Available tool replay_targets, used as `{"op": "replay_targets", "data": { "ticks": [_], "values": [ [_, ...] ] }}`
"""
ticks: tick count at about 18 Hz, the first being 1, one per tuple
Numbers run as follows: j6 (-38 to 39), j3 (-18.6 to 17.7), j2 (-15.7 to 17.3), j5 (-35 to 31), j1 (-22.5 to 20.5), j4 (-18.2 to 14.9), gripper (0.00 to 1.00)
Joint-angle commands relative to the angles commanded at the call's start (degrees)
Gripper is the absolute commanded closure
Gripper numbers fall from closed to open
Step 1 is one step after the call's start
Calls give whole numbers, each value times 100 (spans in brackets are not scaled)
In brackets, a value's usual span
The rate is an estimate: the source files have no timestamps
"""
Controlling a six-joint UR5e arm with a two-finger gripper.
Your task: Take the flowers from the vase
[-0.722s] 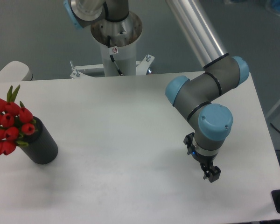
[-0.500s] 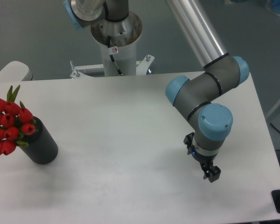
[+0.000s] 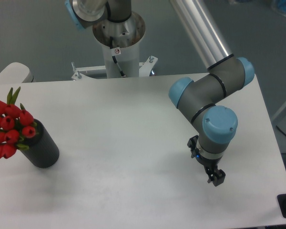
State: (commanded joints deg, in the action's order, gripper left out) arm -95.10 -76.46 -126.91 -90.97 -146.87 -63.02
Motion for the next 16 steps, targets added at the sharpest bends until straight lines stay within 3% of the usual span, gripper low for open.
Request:
{"op": "replay_targets", "data": {
  "ticks": [12,16],
  "values": [
    [185,-404,307,123,316,-97,0],
    [641,-825,650,1140,378,-88,0]
  ]
}}
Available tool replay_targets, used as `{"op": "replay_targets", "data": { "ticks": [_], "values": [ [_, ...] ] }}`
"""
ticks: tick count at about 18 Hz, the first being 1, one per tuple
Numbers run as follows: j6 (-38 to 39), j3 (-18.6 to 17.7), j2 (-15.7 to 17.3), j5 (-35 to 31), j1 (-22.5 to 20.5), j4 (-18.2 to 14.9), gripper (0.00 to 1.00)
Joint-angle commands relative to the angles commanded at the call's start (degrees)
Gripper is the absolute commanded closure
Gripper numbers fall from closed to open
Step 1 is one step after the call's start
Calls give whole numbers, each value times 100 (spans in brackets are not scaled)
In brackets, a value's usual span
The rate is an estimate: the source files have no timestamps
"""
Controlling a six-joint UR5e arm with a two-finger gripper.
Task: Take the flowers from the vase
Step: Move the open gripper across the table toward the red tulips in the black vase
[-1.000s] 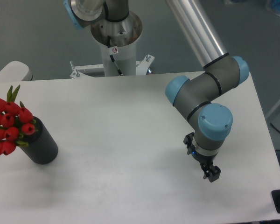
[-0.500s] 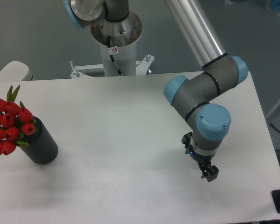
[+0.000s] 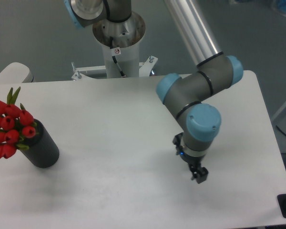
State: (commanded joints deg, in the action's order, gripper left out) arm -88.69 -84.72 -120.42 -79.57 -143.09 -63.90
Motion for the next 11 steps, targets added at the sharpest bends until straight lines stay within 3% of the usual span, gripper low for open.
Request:
{"op": "replay_targets", "data": {
  "ticks": [5,11],
  "values": [
    [132,-440,369,1213,105,44,0],
    [1151,-923,704,3067,220,44,0]
  ]
}}
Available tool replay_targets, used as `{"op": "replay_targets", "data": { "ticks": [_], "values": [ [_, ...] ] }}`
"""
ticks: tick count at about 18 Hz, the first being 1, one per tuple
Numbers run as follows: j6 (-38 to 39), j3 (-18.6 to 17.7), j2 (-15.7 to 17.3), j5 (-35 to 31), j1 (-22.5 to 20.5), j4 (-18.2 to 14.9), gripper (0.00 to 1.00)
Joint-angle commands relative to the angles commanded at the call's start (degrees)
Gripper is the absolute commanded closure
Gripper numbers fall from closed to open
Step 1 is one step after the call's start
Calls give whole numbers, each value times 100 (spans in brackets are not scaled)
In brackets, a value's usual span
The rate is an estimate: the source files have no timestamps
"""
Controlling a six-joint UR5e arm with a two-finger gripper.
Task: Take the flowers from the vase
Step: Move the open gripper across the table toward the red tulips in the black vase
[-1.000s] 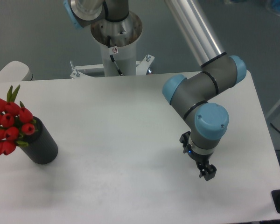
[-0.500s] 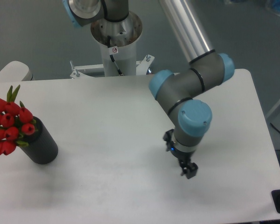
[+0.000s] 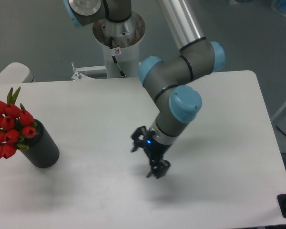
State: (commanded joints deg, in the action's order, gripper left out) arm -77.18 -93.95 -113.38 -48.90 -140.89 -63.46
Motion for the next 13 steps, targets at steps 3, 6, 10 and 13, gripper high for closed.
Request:
{"op": "replay_targets", "data": {
  "ticks": [3,6,10,13],
  "values": [
    [10,-448,211,862,-9,0,0],
    [10,-765,377,1592,17,18,0],
    [1,-932,598,1743,316,35,0],
    [1,-1011,712,1848,474,35,0]
  ]
}}
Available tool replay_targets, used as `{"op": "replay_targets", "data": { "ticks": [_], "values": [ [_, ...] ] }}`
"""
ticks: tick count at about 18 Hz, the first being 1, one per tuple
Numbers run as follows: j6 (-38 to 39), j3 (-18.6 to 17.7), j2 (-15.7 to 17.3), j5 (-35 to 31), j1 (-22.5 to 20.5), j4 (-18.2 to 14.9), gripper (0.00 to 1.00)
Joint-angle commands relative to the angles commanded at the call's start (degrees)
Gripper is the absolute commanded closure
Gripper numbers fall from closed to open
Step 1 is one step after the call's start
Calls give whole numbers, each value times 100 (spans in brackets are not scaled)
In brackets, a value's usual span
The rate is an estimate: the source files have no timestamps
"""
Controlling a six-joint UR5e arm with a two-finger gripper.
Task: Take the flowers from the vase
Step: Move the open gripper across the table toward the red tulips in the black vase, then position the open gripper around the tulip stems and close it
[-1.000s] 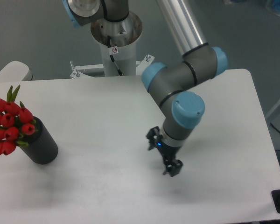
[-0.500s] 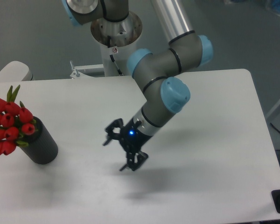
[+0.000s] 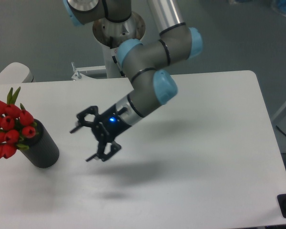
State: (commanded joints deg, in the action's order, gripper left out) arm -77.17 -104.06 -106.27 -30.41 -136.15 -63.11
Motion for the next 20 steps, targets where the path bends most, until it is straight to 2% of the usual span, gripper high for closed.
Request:
{"op": "replay_targets", "data": {
  "ticks": [3,7,12,17,20],
  "values": [
    [-62,-132,132,228,123,9,0],
    [-70,-150,141,641,334,18,0],
    [-237,-422,150,642,387,26,0],
    [-237,-475,159,651,615,35,0],
    [-220,-475,89,660,817,315,0]
  ]
}}
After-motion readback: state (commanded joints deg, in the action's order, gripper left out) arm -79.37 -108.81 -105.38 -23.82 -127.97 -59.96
